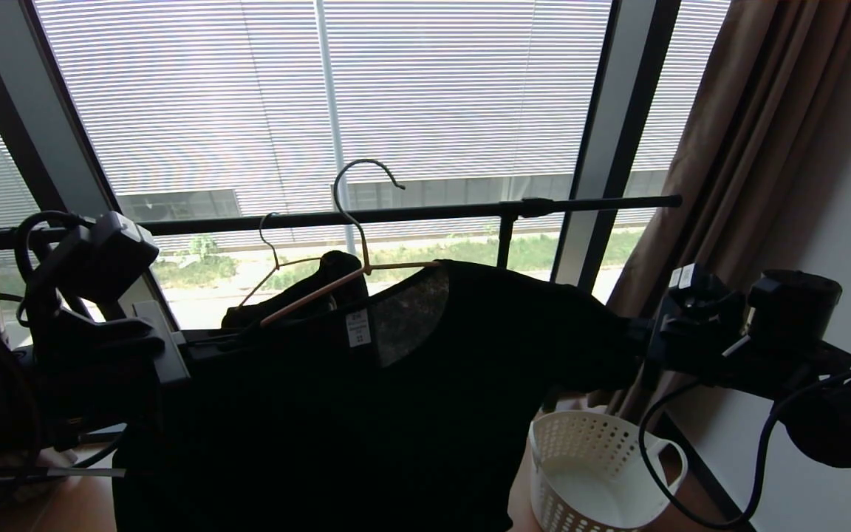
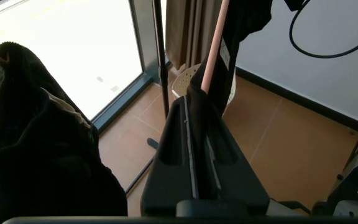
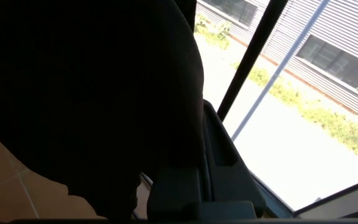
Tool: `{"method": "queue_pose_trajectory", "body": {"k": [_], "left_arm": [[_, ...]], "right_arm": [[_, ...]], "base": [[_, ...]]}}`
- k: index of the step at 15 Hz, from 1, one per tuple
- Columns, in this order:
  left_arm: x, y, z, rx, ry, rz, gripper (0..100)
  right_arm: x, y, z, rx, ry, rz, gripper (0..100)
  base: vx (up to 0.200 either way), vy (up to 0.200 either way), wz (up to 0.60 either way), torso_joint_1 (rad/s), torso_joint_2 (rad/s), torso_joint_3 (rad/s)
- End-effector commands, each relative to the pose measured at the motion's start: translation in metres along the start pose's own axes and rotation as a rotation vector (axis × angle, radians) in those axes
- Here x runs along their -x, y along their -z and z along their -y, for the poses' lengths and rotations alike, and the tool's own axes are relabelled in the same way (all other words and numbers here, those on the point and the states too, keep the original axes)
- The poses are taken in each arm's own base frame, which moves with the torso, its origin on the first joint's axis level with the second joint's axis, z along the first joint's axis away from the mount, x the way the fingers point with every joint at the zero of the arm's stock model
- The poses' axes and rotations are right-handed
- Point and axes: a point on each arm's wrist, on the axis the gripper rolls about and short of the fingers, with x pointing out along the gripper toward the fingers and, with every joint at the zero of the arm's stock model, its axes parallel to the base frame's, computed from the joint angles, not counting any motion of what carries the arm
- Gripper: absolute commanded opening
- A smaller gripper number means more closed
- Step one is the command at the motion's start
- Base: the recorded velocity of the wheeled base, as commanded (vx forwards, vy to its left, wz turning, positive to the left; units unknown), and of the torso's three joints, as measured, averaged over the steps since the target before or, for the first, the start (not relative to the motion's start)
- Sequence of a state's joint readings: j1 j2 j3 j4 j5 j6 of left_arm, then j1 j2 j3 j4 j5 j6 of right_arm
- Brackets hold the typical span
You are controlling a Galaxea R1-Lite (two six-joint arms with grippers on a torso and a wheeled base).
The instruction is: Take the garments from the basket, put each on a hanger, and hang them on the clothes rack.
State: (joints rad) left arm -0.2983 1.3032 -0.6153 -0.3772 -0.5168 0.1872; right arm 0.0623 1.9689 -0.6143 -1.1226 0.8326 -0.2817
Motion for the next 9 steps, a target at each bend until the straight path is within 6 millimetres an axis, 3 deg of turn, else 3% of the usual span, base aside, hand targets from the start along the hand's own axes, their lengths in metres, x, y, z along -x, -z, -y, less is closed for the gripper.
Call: {"method": "queue_pose_trajectory", "body": {"k": [1, 2, 9], "left_arm": [[0.000, 0.001, 0.000, 0.001, 0.001, -0.002, 0], [0.000, 0.001, 0.000, 0.002, 0.002, -0.003, 0], [0.000, 0.003, 0.000, 0.033, -0.002, -0.009, 0]], "right_arm": [[0.001, -0.001, -0.001, 0.003, 0.000, 0.002, 0], [0.002, 0.000, -0.002, 0.014, -0.001, -0.001, 100], [-0.007, -0.007, -0.024, 0.064, -0.067, 0.005, 100]], "base": [[0.000, 0.000, 0.00, 0.000, 0.00, 0.000], [0.000, 0.000, 0.00, 0.000, 0.00, 0.000], [0.000, 0.000, 0.00, 0.000, 0.00, 0.000]]}}
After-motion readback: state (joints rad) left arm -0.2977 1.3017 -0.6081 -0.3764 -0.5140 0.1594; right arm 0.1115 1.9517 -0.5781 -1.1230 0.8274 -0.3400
